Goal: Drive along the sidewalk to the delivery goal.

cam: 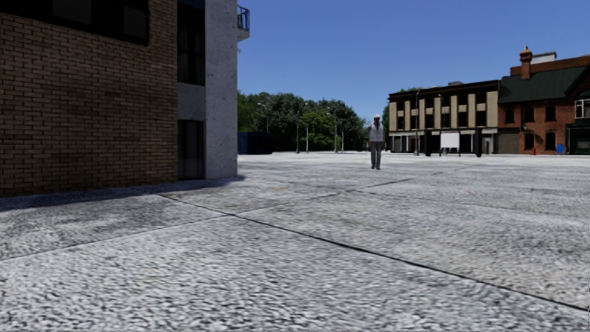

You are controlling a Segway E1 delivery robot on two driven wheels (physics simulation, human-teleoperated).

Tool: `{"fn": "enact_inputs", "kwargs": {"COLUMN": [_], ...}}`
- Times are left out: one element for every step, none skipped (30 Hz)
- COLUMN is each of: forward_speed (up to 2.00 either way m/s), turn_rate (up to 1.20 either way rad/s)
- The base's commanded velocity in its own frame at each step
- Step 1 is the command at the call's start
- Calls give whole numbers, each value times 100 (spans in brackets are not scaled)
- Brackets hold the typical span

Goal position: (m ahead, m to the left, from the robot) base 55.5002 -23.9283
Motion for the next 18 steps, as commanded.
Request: {"fn": "enact_inputs", "kwargs": {"forward_speed": [200,200,200,200,200,200,200,200,200,200,200,200,200,200,200,200,200,200], "turn_rate": [0,0,0,0,0,0,0,0,0,0,0,0,0,0,0,0,0,0]}}
